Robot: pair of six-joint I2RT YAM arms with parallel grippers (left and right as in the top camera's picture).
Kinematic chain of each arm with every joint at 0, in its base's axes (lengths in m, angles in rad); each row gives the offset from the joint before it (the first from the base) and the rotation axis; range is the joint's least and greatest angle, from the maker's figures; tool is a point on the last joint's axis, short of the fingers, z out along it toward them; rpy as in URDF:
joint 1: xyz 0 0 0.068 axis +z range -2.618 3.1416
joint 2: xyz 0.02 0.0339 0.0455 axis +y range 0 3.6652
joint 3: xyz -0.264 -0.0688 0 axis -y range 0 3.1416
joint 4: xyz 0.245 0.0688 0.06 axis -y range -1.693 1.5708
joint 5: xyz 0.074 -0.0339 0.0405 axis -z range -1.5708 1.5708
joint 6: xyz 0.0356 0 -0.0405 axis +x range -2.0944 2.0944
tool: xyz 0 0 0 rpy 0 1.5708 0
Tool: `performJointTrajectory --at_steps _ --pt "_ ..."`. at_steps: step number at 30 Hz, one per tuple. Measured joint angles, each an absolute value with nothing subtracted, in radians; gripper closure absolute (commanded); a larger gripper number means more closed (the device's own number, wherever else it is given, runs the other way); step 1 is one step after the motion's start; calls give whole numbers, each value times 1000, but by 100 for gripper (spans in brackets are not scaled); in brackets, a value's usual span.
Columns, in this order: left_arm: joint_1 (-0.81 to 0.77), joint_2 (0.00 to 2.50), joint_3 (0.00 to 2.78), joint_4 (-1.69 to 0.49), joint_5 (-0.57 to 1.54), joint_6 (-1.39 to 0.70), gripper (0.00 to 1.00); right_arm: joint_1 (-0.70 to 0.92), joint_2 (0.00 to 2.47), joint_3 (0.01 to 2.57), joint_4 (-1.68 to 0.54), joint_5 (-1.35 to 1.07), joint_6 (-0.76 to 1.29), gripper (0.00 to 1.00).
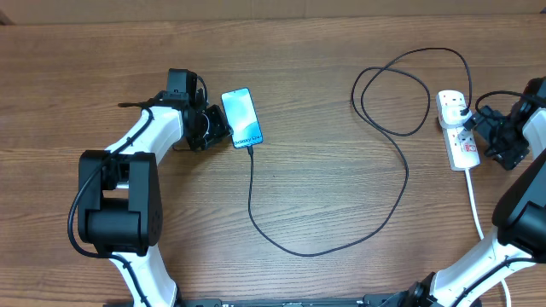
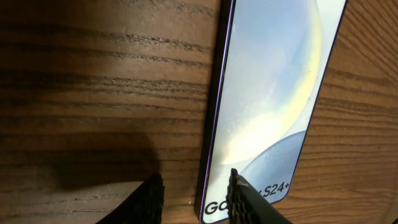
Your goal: Plug charger to phone and switch on socket
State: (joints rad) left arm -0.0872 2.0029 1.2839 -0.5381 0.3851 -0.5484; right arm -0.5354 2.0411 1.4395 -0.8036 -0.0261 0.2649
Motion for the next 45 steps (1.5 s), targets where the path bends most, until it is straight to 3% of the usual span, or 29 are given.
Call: performJointTrajectory --at_steps 6,16,19,28,45 --pt "-87 2003 1284 -538 385 -548 46 -532 2041 1444 -880 -77 247 0" --pt "-87 2000 1288 -517 400 -546 7 -509 2053 1482 -1062 -76 194 0" --pt "-87 1996 1290 -515 408 -549 0 -501 2064 1482 -1103 -54 176 0" --pt "-87 1995 1291 -514 412 -548 0 -500 2074 1482 -1106 -12 153 0" --pt "-87 1995 1291 -515 412 -548 0 -480 2073 1465 -920 -45 101 0"
